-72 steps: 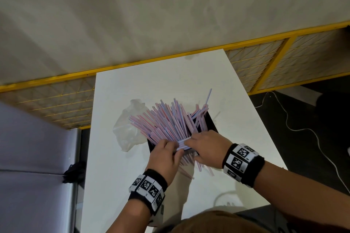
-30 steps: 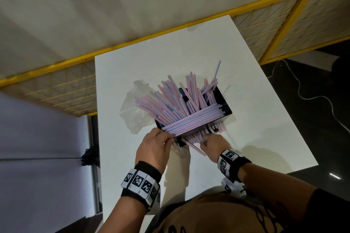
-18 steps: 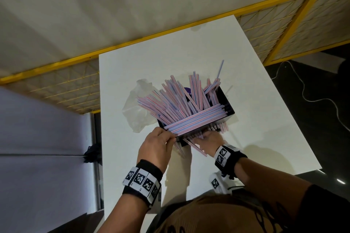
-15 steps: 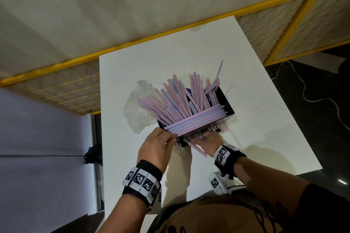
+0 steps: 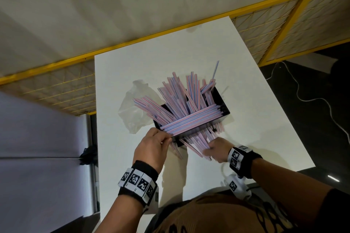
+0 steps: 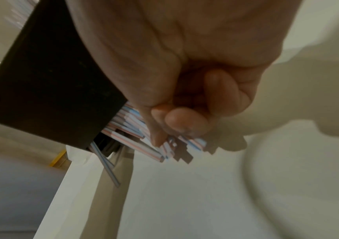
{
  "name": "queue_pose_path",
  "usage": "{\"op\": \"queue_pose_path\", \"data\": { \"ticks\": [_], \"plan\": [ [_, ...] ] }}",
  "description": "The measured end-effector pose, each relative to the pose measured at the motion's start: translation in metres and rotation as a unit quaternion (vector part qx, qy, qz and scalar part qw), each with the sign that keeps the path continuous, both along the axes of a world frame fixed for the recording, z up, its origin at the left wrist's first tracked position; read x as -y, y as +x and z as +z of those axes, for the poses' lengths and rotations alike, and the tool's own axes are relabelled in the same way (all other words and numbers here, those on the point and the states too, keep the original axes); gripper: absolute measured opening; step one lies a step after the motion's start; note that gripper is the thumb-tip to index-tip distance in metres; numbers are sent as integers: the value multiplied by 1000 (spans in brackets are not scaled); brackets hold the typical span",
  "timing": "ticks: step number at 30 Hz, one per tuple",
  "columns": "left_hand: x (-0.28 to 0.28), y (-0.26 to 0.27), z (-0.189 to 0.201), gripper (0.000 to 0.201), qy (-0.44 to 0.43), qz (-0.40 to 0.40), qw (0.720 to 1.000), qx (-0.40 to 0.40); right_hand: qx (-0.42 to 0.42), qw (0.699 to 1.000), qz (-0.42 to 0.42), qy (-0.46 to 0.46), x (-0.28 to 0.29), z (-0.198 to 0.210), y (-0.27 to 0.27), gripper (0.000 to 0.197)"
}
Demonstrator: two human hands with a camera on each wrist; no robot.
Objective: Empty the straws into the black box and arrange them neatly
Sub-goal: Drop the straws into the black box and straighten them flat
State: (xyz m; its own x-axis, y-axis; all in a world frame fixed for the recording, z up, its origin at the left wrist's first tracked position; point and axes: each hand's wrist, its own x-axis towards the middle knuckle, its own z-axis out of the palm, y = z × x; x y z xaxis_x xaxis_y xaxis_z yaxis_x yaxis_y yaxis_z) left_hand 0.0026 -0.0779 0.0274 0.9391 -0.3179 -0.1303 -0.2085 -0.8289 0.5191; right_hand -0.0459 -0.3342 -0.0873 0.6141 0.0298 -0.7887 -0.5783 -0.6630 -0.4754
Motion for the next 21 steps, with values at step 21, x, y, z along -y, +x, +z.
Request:
{"op": "queue_pose_path", "data": {
  "ticks": [21],
  "plan": [
    [-1, 0, -8, 7, 1, 10, 1000, 6, -66, 971, 212, -83, 74, 40, -34, 30]
  ]
}}
